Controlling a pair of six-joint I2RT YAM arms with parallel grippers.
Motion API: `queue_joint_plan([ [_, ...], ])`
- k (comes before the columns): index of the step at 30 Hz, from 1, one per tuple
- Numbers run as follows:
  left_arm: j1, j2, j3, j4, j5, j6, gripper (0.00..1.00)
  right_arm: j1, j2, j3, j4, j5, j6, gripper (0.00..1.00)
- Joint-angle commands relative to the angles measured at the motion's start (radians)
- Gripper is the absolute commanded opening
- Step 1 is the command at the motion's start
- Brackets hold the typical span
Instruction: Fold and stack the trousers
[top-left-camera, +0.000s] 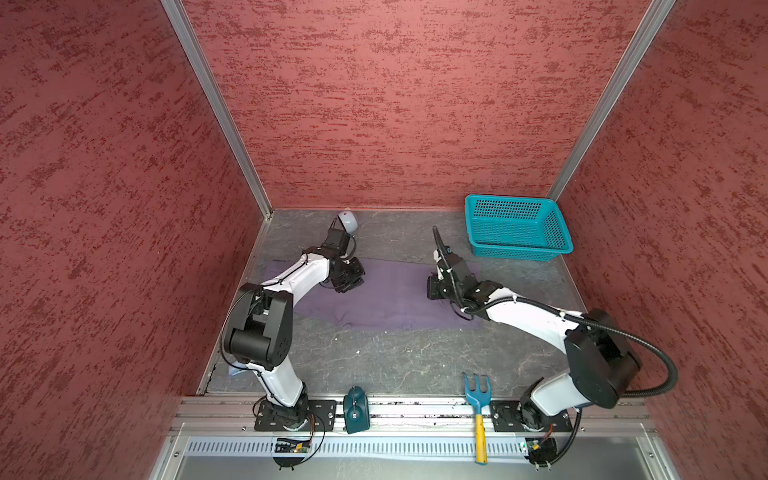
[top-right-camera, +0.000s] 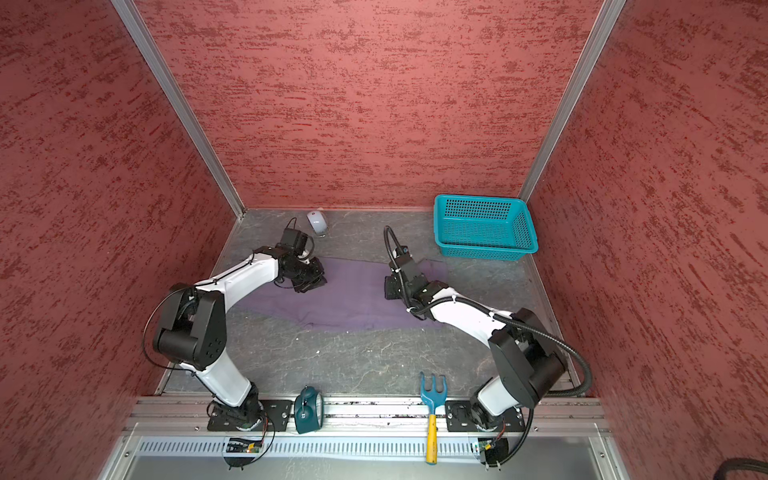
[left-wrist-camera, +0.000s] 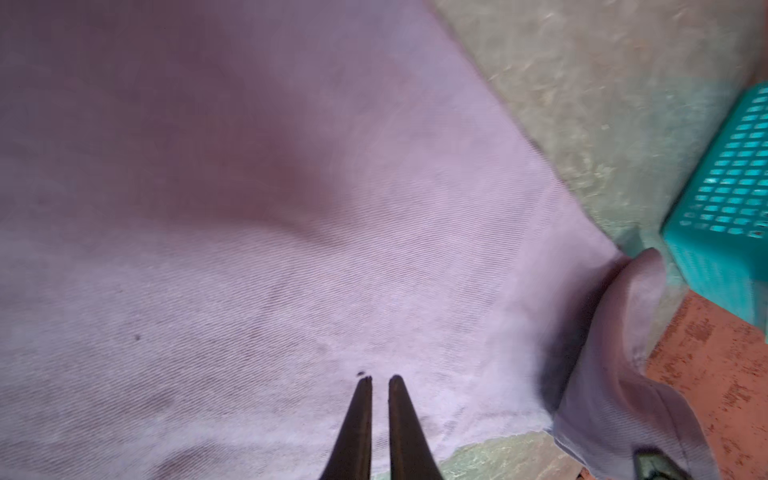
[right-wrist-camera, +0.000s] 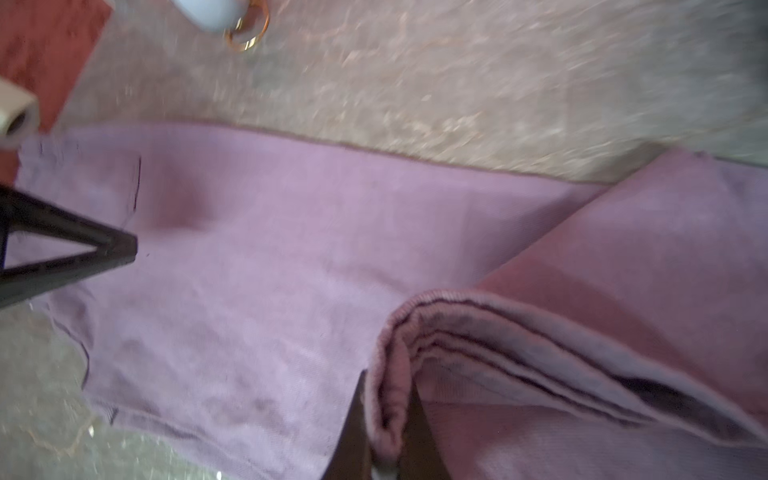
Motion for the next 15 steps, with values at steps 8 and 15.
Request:
queue_joint_plan([
  [8,-0.008,0.031,-0.045,0.055,-0.018,-0.013,0.11,0.119,-0.010,0.086,0.023,0.033,-0.023,0.00],
  [15,-0.038,0.080,-0.063,0.067,-0.033,-0.007,0.10,0.189,0.070,0.188,-0.021,0.048,-0.067,0.00],
])
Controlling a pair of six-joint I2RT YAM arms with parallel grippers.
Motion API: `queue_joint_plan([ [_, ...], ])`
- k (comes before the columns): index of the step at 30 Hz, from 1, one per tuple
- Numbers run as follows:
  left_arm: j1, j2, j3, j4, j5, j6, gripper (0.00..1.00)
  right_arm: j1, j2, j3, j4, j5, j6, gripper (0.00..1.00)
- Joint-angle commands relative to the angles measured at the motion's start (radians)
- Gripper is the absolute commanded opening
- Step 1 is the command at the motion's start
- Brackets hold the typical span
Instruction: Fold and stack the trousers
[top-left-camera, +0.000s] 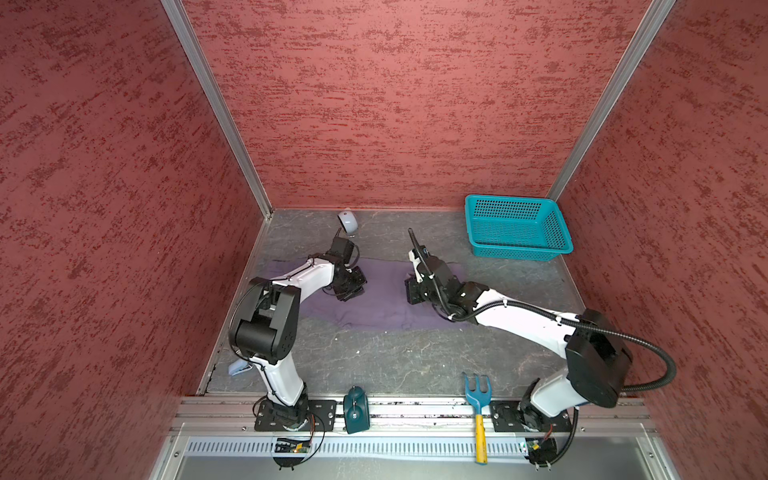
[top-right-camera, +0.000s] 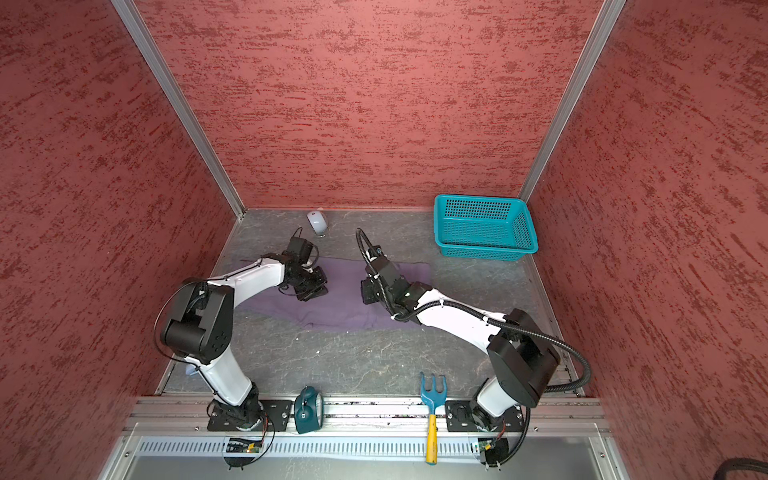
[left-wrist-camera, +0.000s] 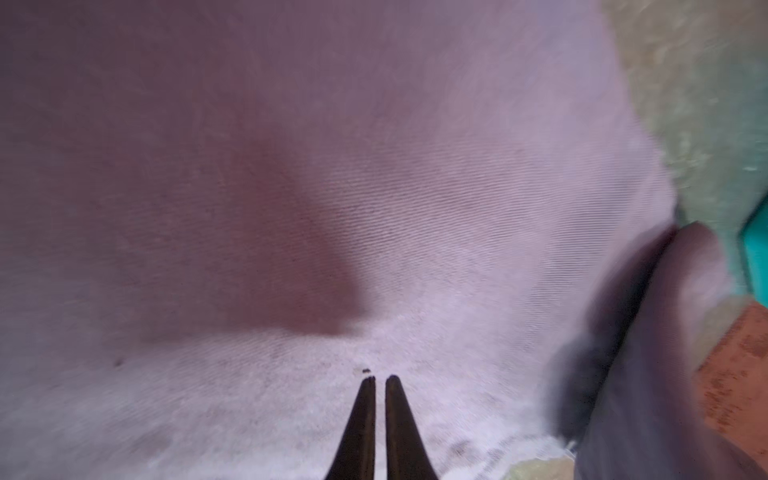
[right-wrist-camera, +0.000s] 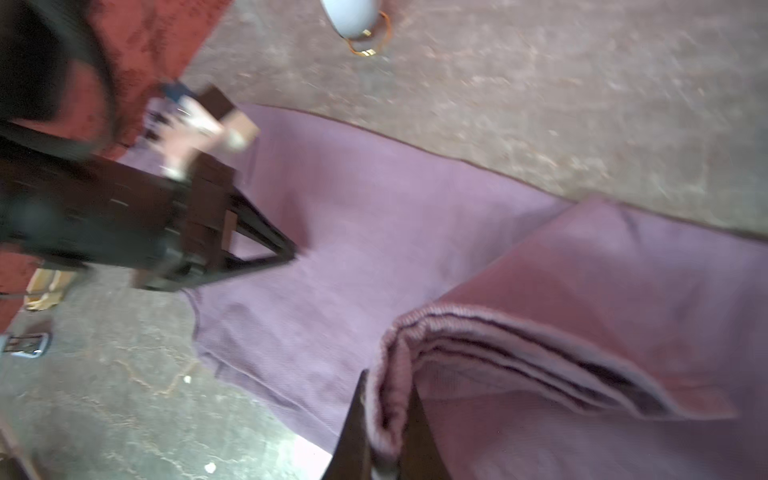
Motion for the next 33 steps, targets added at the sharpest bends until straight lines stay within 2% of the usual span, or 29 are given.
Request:
queue_joint_plan([
  [1,-0.007,0.021,-0.012,0.019,-0.009,0.003,0.10,0.033,0.054,0.046,-0.009,0.021,-0.041,0.00],
  [4,-0.007,0.025,-0.006,0.011,-0.012,0.007,0.10,0.043,0.134,0.082,-0.043,-0.006,-0.046,0.00],
  [5,-0.005,0.025,-0.001,0.006,-0.013,0.009,0.10,0.048,0.161,0.093,-0.058,-0.014,-0.045,0.04],
  [7,-0.006,0.019,0.008,-0.001,-0.015,0.012,0.10,0.055,0.200,0.092,-0.059,-0.024,-0.040,0.30],
  [8,-0.005,0.016,0.012,-0.003,-0.019,0.014,0.11,0.058,0.217,0.089,-0.057,-0.026,-0.034,0.37],
  [11,-0.005,0.010,0.029,-0.024,-0.032,0.017,0.13,0.065,0.236,0.089,-0.070,-0.036,-0.024,0.44],
  [15,-0.015,-0.004,0.052,-0.044,-0.053,0.023,0.19,0.065,0.181,0.063,-0.063,-0.037,-0.021,0.46],
  [20,-0.153,-0.035,0.156,-0.119,-0.260,0.121,0.34,0.063,-0.021,0.054,-0.089,-0.043,-0.022,0.48],
  [23,-0.217,-0.011,0.220,-0.126,-0.279,0.169,0.44,0.055,-0.176,0.023,-0.081,-0.002,-0.023,0.54],
  [28,-0.278,0.036,0.313,-0.131,-0.278,0.194,0.49,-0.005,-0.405,-0.097,-0.026,0.092,0.057,0.61],
  [31,-0.315,0.067,0.369,-0.126,-0.250,0.222,0.58,-0.107,-0.505,-0.188,-0.057,0.138,0.157,0.57],
  [33,-0.340,0.095,0.410,-0.138,-0.240,0.241,0.62,-0.192,-0.557,-0.251,-0.098,0.124,0.251,0.49],
])
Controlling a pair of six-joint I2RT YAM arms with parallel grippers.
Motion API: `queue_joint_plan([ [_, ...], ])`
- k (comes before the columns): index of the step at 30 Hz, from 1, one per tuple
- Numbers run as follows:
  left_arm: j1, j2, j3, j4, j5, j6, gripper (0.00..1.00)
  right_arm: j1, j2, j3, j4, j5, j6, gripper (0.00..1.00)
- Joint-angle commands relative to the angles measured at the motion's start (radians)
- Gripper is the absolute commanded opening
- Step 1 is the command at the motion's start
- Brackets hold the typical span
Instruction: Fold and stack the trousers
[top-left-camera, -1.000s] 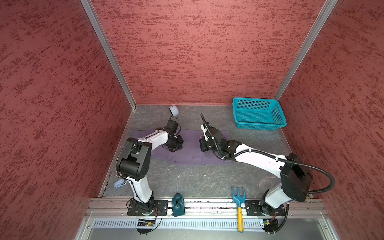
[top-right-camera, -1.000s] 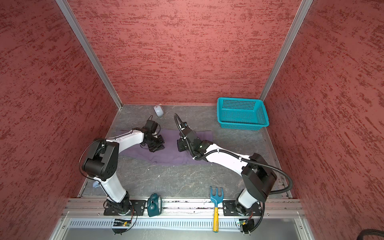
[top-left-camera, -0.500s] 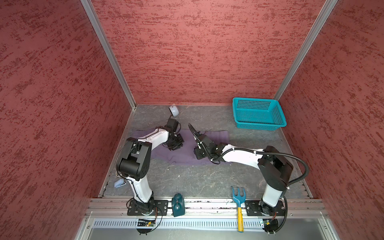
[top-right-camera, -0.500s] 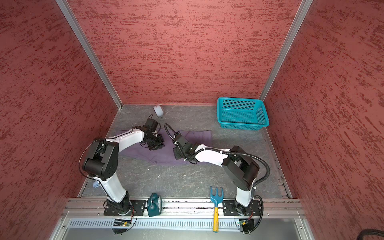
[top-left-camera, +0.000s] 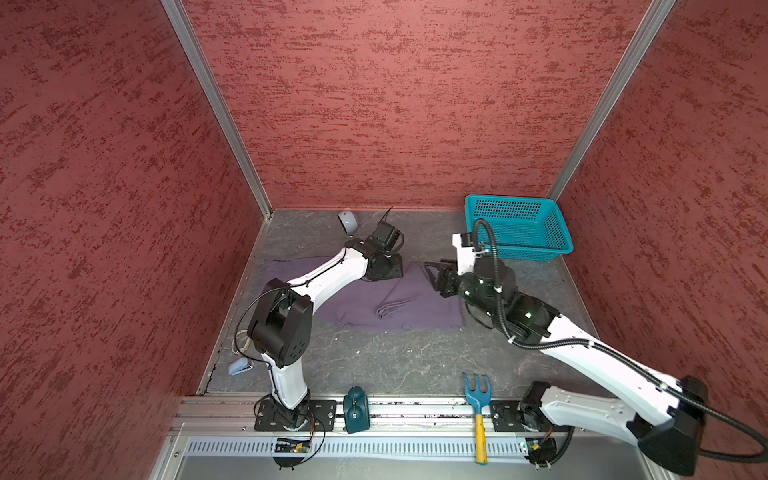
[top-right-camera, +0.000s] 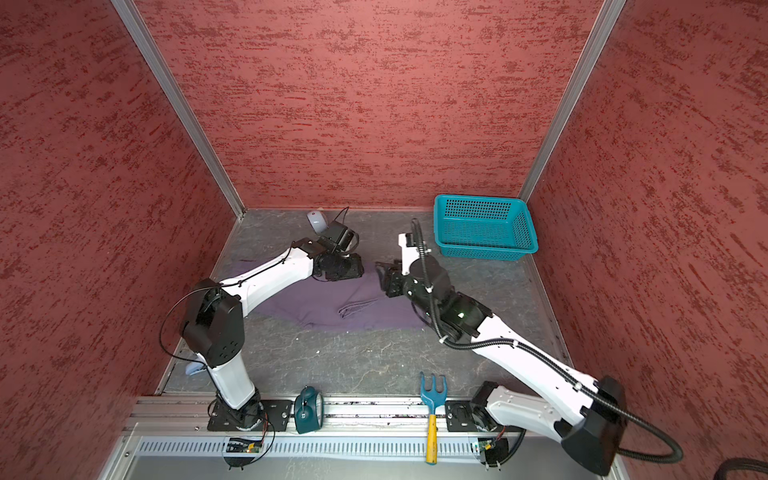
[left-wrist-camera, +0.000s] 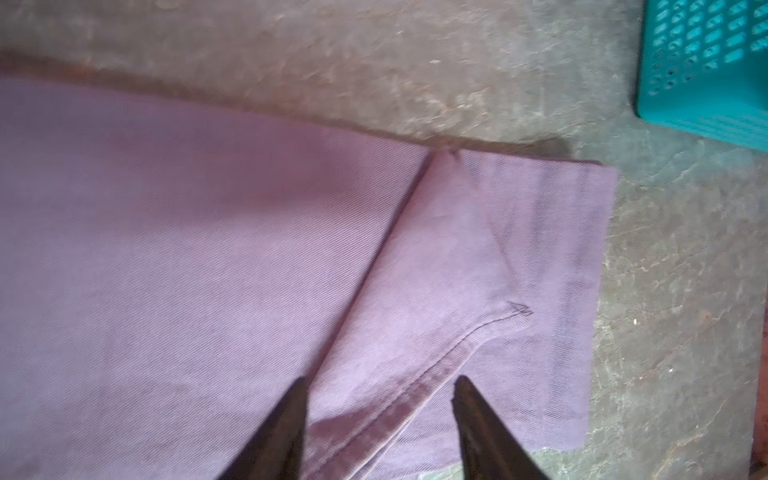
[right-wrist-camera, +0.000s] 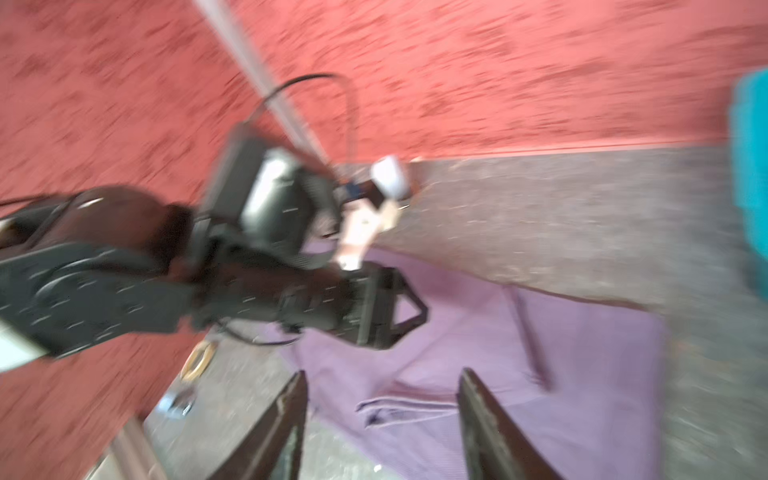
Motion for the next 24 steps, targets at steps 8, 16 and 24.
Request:
queue_joint_plan([
  [8,-0.145,0.166,0.152,-0.067,0.027,0.118,0.71,-0.329,-0.038,-0.276,-0.104,-0.189,0.349,0.00],
  [16,-0.227,0.240,0.237,-0.133,-0.088,0.190,0.63,-0.381,0.271,-0.260,0.149,-0.527,0.384,0.00],
  [24,-0.281,0.316,0.302,-0.197,-0.216,0.258,0.65,-0.448,0.486,-0.251,0.318,-0.637,0.444,0.00],
])
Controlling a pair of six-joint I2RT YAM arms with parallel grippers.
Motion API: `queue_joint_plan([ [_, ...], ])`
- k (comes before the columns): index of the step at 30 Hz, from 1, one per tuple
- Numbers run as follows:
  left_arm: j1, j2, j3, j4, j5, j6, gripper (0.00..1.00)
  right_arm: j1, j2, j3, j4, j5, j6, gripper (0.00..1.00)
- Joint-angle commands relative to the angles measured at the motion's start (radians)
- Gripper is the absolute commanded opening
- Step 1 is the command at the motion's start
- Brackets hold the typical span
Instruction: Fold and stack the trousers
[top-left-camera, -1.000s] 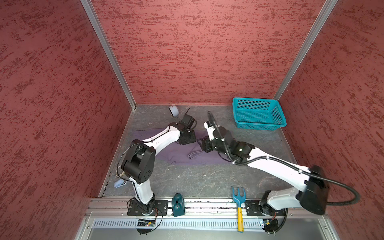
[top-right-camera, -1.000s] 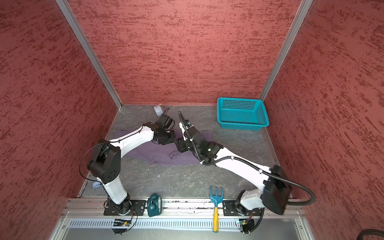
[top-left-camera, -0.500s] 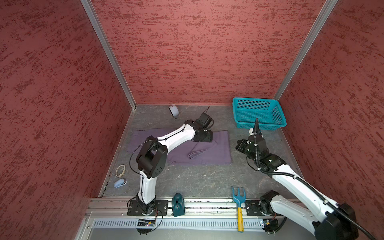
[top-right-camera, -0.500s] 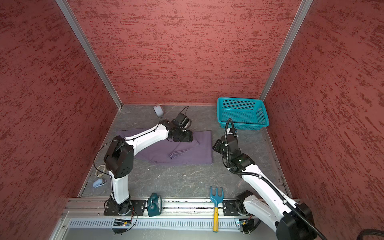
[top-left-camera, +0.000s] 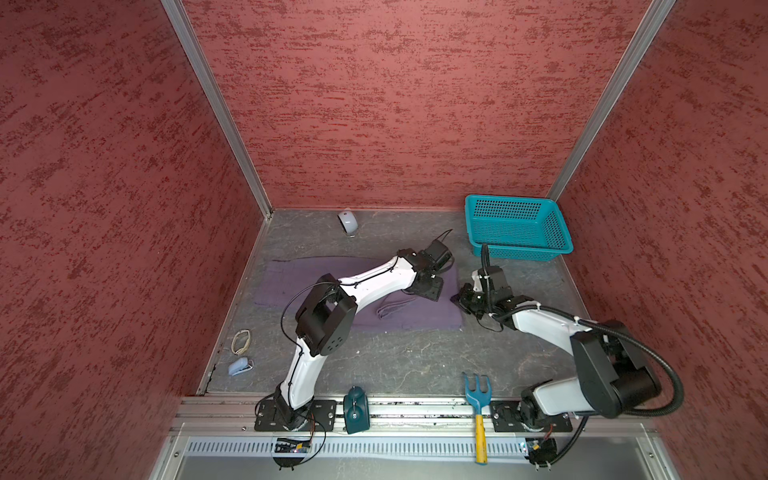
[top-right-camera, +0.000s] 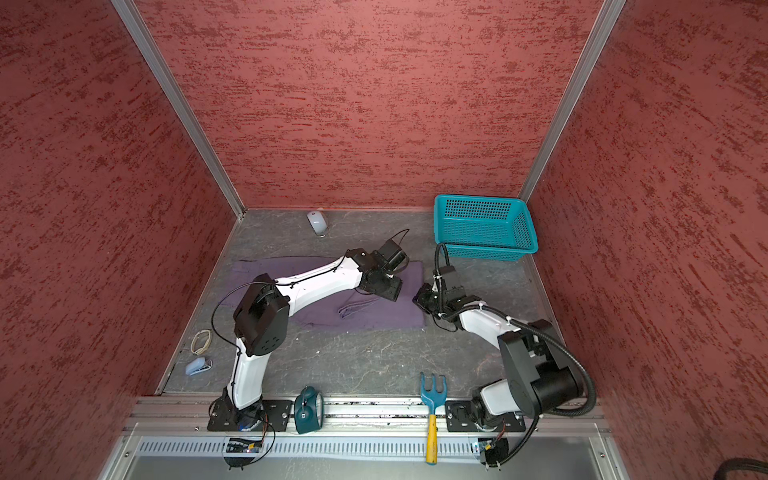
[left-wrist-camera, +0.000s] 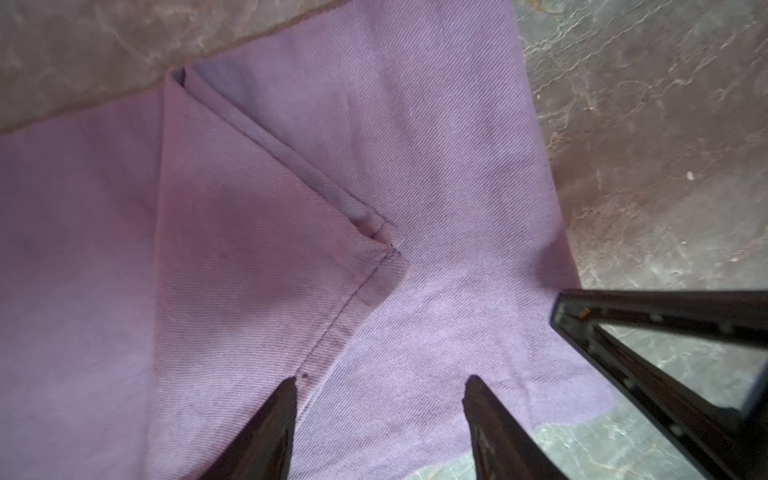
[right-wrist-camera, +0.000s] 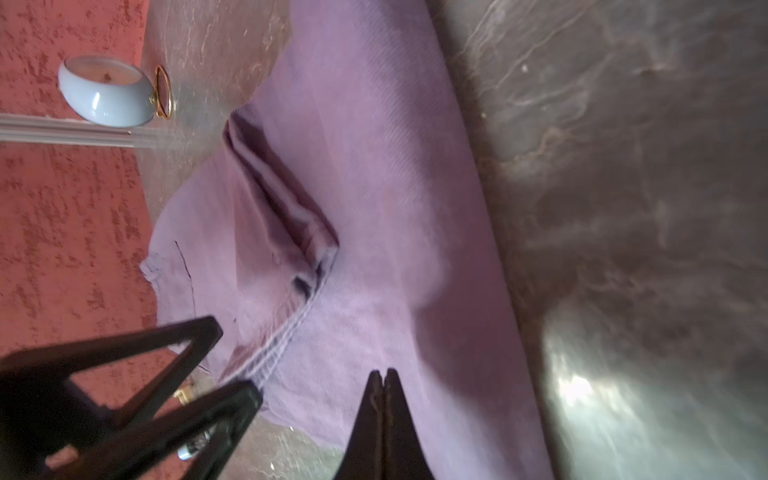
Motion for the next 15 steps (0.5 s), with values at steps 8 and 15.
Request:
queue_joint_plan([
  [8,-0.042,0.154,0.100,-0.081,-0.147,0.086,0.65,-0.082,0.119,-0.058,0.169,-0.107,0.052,0.00],
  [15,-0.008,0.200,0.112,-0.084,-0.142,0.046,0.58,-0.101,0.114,-0.083,0.158,-0.102,0.026,0.00],
])
